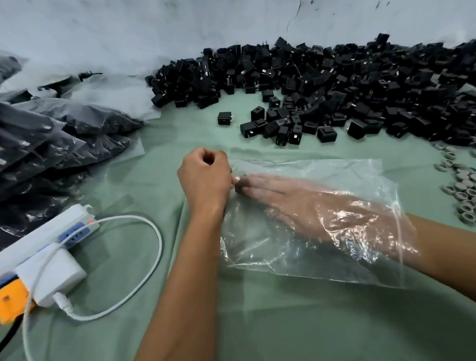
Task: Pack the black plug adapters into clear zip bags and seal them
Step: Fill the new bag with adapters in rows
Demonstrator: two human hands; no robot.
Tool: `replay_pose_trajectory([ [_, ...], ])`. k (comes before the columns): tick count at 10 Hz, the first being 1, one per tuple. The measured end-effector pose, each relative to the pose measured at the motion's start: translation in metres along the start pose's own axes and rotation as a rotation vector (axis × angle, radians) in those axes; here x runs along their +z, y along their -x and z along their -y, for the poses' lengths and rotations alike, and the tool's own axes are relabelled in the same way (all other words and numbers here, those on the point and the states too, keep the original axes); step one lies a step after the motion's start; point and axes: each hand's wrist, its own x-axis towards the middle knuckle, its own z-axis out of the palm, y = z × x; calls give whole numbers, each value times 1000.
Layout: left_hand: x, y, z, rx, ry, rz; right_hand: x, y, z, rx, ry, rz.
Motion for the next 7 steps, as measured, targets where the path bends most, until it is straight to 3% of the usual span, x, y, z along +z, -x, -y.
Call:
replay_pose_trajectory([
  [2, 1, -1, 0, -13, 14, -2, -5, -17, -9, 183, -167, 84],
  [4, 2, -1, -1, -13, 33, -22, -11, -10, -7, 232, -425, 88],
  [7, 0, 0, -1, 34, -42, -22, 2, -9, -11, 137, -207, -56],
])
